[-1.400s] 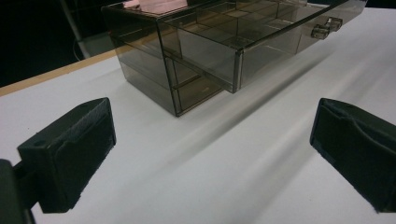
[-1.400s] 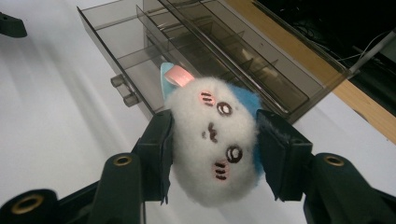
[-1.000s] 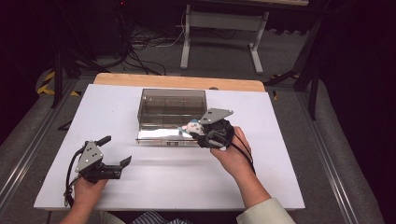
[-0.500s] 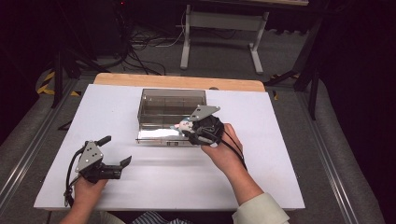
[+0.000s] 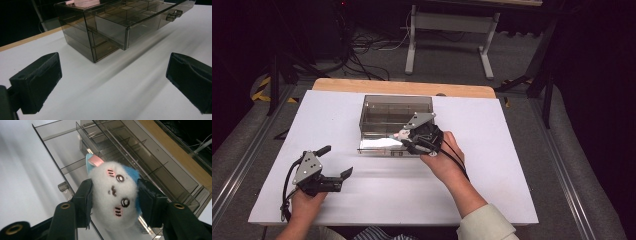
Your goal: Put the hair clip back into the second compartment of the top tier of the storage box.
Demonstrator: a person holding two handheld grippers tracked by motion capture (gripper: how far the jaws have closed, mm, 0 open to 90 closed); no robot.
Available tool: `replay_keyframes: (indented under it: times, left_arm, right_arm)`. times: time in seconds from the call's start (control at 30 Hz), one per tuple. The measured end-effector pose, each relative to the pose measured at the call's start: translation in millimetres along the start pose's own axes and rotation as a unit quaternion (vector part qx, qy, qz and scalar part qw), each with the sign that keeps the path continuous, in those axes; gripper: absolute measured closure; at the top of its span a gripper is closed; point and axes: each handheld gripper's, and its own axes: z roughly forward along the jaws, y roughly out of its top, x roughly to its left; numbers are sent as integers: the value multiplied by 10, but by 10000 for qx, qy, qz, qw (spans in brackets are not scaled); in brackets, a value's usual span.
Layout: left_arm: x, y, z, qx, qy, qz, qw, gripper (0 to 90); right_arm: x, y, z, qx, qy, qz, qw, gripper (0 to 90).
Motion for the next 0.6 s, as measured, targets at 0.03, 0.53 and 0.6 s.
replay_keyframes:
  times: [0.03,0.53,0.6]
  left_arm:
    - [0,1,-1,10,-2,3,10000,12]
    - [0,1,-1,10,-5,5,10000,12]
    - [0,1,0,13,-8,2,10000,12]
  right_arm:
    - [5,4,4,22,3,16,10000,495]
    - [12,32,134,154,-90,14,9998,491]
    - [13,35,143,162,-111,30,9998,491]
